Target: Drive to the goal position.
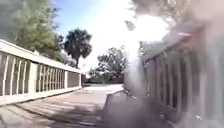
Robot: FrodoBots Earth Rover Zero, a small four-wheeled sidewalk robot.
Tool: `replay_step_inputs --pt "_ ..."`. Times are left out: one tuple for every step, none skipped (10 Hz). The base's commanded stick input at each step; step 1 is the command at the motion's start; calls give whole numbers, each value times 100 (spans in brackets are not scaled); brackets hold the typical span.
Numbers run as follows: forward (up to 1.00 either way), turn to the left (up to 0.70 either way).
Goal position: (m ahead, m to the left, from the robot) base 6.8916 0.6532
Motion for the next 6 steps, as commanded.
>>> replay_step_inputs --pt "70 0" --pt "70 0" --pt "70 0" --pt "70 0" --pt "70 0" --pt "70 0"
